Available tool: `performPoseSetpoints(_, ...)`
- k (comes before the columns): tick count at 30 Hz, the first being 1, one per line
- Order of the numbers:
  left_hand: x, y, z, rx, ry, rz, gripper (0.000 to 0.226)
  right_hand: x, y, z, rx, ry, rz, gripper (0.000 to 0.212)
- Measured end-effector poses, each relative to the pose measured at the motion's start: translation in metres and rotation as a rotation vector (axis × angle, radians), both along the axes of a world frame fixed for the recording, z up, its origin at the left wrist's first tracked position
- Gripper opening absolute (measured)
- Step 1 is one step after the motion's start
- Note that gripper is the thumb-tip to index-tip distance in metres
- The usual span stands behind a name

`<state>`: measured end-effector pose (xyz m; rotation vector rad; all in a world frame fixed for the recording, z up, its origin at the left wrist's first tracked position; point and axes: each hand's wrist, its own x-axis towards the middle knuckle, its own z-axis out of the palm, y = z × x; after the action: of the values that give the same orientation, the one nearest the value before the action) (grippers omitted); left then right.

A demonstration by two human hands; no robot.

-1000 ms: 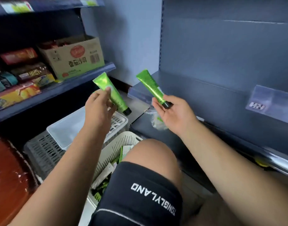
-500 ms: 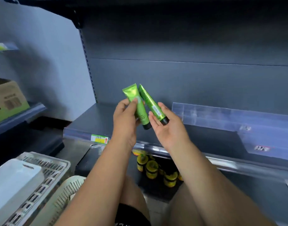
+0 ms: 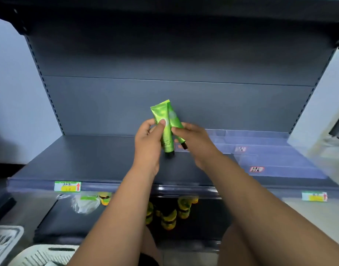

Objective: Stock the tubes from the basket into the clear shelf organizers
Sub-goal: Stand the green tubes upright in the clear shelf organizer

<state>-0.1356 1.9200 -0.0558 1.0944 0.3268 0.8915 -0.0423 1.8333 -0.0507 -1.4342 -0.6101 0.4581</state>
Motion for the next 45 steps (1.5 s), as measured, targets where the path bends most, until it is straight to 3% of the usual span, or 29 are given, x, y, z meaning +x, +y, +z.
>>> performPoseSetpoints(6,0.041,-0.038,-0.006,-0.043,0.007,-0.095,0.016,0.027,-0.047,-0.021,0.038,0.017,-0.126,0.012)
performPoseSetpoints(13,0.145,-0.076,-0.016,-0.017,0.041,-0.136,0.002,0.125,-0.106,-0.017,0.036,-0.12,-0.249,0.014)
performPoseSetpoints(23,0.286,-0.102,-0.012,0.263,0.128,-0.127,0.001,0.268,-0.168,-0.023,0.145,-0.095,-0.442,0.019)
performPoseSetpoints(33,0.382,-0.098,-0.031,0.435,0.239,-0.052,0.027,0.356,-0.189,-0.041,-0.191,-0.384,-0.613,0.024)
performPoseSetpoints(37,0.398,-0.091,-0.043,0.517,0.297,-0.041,0.034,0.365,-0.181,-0.038,-0.27,-0.466,-0.555,0.038)
performPoseSetpoints(42,0.409,-0.081,-0.055,0.669,0.357,0.001,0.035,0.378,-0.168,-0.043,-0.423,-0.526,-0.513,0.029)
performPoseSetpoints(45,0.412,-0.078,-0.061,0.7,0.386,-0.002,0.033,0.385,-0.165,-0.048,-0.493,-0.523,-0.477,0.034)
